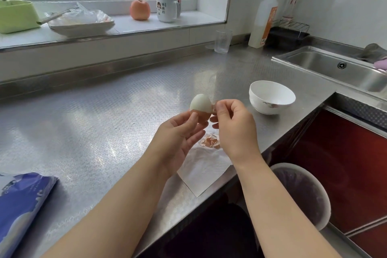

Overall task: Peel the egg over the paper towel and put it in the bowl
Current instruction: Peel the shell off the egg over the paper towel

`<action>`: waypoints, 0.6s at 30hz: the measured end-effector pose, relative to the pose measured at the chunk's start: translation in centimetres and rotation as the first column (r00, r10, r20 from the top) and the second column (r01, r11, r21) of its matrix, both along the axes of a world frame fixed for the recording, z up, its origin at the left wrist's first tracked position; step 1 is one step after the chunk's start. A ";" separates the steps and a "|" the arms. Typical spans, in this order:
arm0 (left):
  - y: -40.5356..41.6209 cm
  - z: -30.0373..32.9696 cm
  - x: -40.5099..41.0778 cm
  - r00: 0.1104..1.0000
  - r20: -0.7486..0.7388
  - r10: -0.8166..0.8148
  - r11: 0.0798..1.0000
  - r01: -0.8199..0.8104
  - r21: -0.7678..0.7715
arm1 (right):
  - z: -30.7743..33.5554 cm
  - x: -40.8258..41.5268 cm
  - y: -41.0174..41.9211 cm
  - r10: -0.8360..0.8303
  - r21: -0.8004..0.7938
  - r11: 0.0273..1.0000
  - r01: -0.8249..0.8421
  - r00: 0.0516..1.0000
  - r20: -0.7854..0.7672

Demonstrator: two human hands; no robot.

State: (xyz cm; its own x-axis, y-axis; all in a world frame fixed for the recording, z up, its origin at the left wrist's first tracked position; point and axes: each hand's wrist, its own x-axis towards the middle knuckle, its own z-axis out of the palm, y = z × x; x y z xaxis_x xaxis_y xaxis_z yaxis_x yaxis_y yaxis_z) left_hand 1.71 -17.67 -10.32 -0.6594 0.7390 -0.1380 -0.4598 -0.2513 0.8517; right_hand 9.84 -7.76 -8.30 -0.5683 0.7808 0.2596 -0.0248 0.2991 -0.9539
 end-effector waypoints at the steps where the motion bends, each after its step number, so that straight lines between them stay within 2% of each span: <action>1: 0.0 0.0 -0.1 1.000 0.016 -0.017 1.000 0.017 0.005 | 0.1 0.0 0.2 0.018 -0.023 1.000 -0.017 1.000 0.011; 6: -0.2 0.3 -0.2 0.994 0.070 -0.085 0.995 0.081 0.054 | 0.0 0.2 0.9 0.090 -0.185 0.978 -0.096 0.995 -0.043; 11: -0.4 0.3 -0.4 0.990 0.091 -0.106 0.992 0.099 0.077 | 0.0 0.4 1.2 0.170 -0.389 0.894 -0.223 0.971 -0.167; 18: -0.3 0.3 -0.4 0.995 0.075 -0.065 0.996 0.060 0.066 | -0.2 0.8 1.6 0.168 -0.451 0.855 -0.257 0.959 -0.228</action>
